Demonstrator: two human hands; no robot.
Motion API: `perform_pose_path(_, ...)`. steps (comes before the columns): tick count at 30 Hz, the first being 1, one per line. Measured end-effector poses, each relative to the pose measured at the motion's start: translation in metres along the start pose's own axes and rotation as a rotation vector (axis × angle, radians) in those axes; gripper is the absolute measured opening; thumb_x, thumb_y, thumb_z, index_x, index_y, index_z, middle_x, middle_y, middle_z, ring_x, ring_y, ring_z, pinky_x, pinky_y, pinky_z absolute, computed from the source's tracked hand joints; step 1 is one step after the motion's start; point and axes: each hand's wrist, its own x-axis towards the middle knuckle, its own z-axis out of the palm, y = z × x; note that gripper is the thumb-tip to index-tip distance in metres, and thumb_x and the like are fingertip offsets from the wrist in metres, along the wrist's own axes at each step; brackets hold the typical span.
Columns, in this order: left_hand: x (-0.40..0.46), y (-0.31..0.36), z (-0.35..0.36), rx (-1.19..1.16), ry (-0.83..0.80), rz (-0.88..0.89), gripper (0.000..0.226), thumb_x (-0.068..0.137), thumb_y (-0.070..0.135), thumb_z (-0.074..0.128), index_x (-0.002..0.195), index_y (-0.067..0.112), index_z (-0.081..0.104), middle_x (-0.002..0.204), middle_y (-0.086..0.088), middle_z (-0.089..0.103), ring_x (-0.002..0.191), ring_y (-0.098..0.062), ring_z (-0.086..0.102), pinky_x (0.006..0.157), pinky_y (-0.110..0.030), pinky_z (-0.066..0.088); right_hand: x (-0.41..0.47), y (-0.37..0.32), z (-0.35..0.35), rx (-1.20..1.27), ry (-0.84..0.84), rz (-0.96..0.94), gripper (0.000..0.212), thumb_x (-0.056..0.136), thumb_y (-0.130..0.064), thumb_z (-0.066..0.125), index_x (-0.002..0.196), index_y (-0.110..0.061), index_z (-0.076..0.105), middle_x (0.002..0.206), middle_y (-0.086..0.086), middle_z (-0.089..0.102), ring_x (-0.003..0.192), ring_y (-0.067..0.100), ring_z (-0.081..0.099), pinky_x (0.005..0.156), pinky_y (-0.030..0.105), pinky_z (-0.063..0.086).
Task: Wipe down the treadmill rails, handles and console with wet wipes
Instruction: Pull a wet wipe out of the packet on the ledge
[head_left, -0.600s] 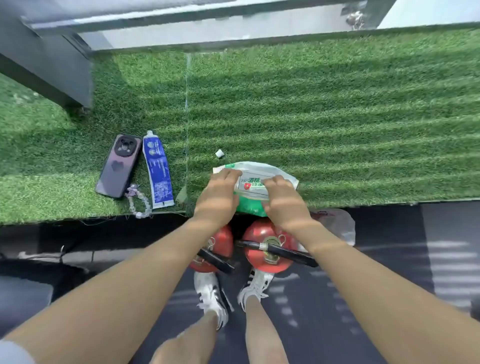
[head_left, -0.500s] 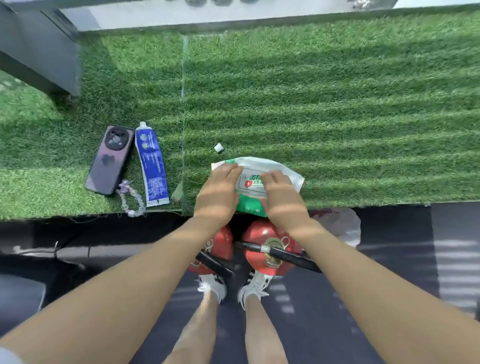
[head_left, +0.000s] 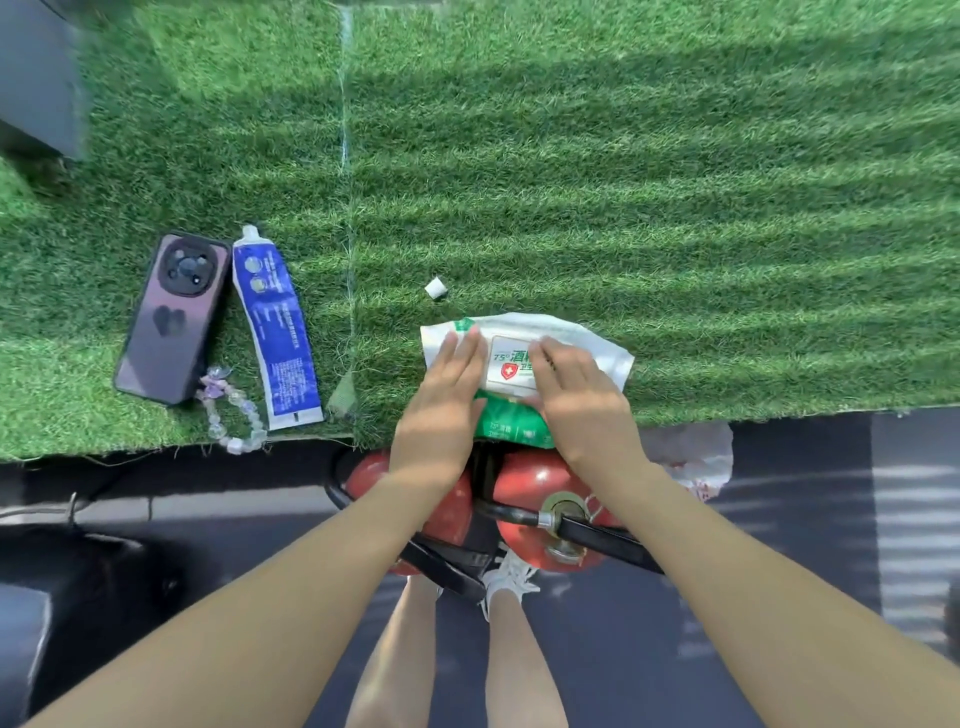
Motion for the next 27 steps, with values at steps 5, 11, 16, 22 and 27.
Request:
perform_pose_path(5,0.001,-0.003,0.001,-0.078,-0.025,-0.013,0.064,0.096,0.007,0.048,0.15,0.022,0.017,0.153,0.017,0.005,0.142,0.0,-0.003,0.109,-0.009,0.002,0.022,0.005,-0.033,0.093,0.036,0.094,0.016,0.091,-0.013,0.055,0.1,-0.009,0.067,0.093,0.005,0.065,0.083,0.023,0.062,0.061,0.028,0.044)
perform_pose_path(11,0.001,-0.007,0.001,-0.081,-0.038,-0.006,0.064,0.098,0.013,0.047,0.15,0.025,0.013,0.151,0.021,0.002,0.139,0.005,-0.007,0.113,-0.015,0.009,0.08,0.018,-0.024,0.488,0.038,0.583,0.025,0.098,-0.029,0.048,0.108,-0.014,0.066,0.098,-0.004,0.05,0.089,0.013,0.05,0.077,0.023,0.036)
perform_pose_path(16,0.001,-0.008,0.002,-0.096,-0.047,-0.01,0.064,0.098,0.013,0.048,0.15,0.026,0.015,0.155,0.019,0.006,0.14,0.005,-0.006,0.113,-0.015,0.01,0.075,0.013,-0.019,0.498,0.177,0.674,0.034,0.087,-0.009,0.063,0.121,-0.01,0.06,0.109,0.005,0.046,0.109,0.022,0.044,0.087,0.023,0.036)
perform_pose_path(22,0.002,-0.005,-0.001,-0.084,-0.037,-0.019,0.065,0.096,0.008,0.05,0.15,0.023,0.018,0.157,0.013,0.01,0.143,-0.001,-0.001,0.111,-0.013,0.008,0.014,-0.012,-0.013,0.579,0.101,0.421,0.009,0.08,-0.009,0.062,0.088,-0.004,0.061,0.088,0.009,0.055,0.087,0.027,0.051,0.078,0.02,0.031)
perform_pose_path(27,0.002,-0.005,-0.002,-0.082,-0.038,-0.013,0.064,0.096,0.008,0.05,0.15,0.022,0.019,0.157,0.012,0.011,0.144,-0.003,0.0,0.111,-0.012,0.004,0.019,-0.019,-0.006,0.545,0.04,0.545,0.01,0.082,-0.012,0.061,0.089,-0.004,0.063,0.094,0.013,0.058,0.092,0.033,0.052,0.079,0.033,0.033)
